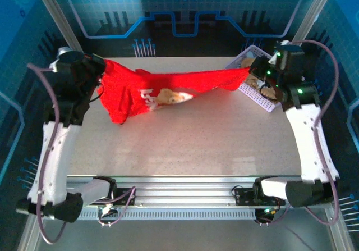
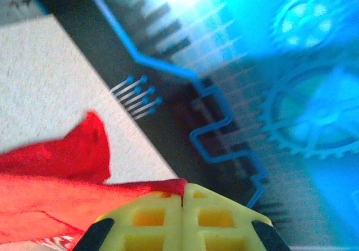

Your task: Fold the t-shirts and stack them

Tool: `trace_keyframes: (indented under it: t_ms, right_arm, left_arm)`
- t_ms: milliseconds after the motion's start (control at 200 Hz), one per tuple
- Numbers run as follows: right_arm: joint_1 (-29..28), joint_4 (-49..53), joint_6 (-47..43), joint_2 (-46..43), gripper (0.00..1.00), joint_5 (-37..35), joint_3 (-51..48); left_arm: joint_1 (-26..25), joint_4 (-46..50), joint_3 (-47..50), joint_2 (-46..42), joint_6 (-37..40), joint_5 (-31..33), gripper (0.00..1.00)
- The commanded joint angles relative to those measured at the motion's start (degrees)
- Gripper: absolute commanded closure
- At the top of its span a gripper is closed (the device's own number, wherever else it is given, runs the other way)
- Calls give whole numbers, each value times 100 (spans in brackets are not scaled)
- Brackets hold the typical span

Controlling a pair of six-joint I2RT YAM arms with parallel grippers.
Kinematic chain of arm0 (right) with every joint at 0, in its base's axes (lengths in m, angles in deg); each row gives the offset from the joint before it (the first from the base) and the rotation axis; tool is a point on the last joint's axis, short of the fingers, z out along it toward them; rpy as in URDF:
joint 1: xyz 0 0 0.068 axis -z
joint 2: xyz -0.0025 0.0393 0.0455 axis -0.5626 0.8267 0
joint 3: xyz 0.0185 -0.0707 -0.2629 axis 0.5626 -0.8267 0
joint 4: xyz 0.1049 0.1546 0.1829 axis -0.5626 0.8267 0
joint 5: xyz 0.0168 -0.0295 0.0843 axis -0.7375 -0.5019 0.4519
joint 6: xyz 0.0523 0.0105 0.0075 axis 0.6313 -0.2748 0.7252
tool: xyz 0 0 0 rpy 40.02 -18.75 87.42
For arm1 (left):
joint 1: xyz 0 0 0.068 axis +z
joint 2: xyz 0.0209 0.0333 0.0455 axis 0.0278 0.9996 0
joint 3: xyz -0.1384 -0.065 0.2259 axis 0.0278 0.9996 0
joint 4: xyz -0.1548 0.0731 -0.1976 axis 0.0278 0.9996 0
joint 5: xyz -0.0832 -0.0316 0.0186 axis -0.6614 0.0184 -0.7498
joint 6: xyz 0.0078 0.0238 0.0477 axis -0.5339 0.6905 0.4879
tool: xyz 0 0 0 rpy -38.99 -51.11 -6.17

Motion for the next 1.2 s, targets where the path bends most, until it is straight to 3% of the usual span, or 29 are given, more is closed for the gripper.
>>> trace_keyframes:
  t_ms: [0, 185, 340, 500, 615, 775, 980, 1080, 1195]
  right_arm:
    - [13, 149, -155, -711, 100, 281, 48]
    - [171, 298, -149, -1591, 100, 398, 47]
    - [215, 141, -11, -1410, 100, 453, 407]
    - [213, -364, 399, -553, 100, 797, 529]
    - [107, -774, 526, 419, 100, 1152, 895]
    - [-16, -751, 377, 2061, 100, 1546, 2397]
    - [77, -559, 330, 3924, 100, 1950, 5148]
    - [191, -633, 514, 4541, 100, 2176, 6462]
    - [450, -844, 986, 4803, 100, 2281, 7223]
  left_arm:
    - [36, -128, -444, -644, 387, 902, 100]
    - [35, -28, -884, -1076, 588, 1235, 100]
    - [35, -117, -1296, -734, 669, 1012, 100]
    - [99, -40, -1717, 279, 542, 398, 100]
    - [706, -5, -2167, 1327, 180, -815, 100]
    - [1357, -255, -3213, 2923, -129, -2219, 100]
    - [1785, -956, -5606, 4627, -649, -3490, 100]
    - [1951, -1594, -6555, 4949, -1011, -3760, 100]
    - [2207, -2217, -6597, 4574, -1409, -3783, 100]
